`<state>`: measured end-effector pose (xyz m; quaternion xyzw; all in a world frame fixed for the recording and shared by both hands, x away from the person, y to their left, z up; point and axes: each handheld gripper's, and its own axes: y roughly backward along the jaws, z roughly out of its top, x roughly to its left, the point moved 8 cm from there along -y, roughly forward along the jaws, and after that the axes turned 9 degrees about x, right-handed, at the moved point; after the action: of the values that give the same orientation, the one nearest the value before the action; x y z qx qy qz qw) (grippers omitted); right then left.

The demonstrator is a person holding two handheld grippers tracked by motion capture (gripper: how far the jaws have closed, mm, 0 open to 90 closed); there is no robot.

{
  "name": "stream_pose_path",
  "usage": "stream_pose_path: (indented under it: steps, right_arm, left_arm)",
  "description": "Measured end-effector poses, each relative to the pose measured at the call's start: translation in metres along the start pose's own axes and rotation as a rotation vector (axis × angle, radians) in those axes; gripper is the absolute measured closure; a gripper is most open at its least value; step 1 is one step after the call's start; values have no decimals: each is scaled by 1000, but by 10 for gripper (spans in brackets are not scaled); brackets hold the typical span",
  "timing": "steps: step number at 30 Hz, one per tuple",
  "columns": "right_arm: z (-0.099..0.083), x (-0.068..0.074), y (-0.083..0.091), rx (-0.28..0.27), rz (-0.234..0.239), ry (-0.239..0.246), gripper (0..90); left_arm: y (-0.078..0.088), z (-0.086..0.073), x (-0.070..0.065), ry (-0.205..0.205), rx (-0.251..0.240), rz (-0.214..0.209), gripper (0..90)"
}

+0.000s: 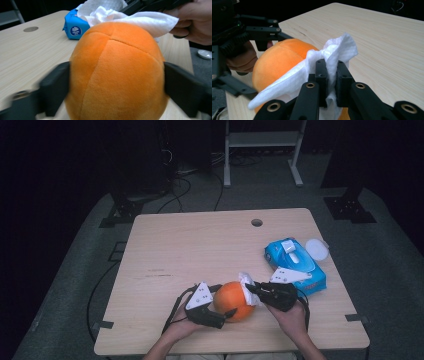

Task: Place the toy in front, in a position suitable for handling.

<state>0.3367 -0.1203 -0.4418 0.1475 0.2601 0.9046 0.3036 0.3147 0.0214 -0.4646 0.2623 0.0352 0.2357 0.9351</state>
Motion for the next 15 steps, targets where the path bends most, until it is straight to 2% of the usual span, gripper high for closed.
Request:
stream_pose_path:
  steps: [2, 4, 7, 10, 13, 15]
  right_arm:
    - [5, 5, 3, -20, -8, 21, 821]
    - [9, 11, 7, -40, -13, 40, 821]
    - [16, 24, 11, -72, 23, 63, 822]
    - [20, 33, 11, -83, 27, 103, 822]
    - [17, 29, 10, -65, 26, 87, 822]
    - [11, 21, 4, -37, 19, 67, 822]
  left_arm:
    - [4, 3, -1, -16, -1, 20, 318]
    - [8, 6, 0, -33, -2, 37, 355]
    - [12, 8, 2, -25, 11, 32, 364]
    - [14, 9, 1, -28, 19, 35, 367]
    - [18, 10, 0, -27, 17, 23, 373]
    - [17, 9, 0, -21, 21, 8, 364]
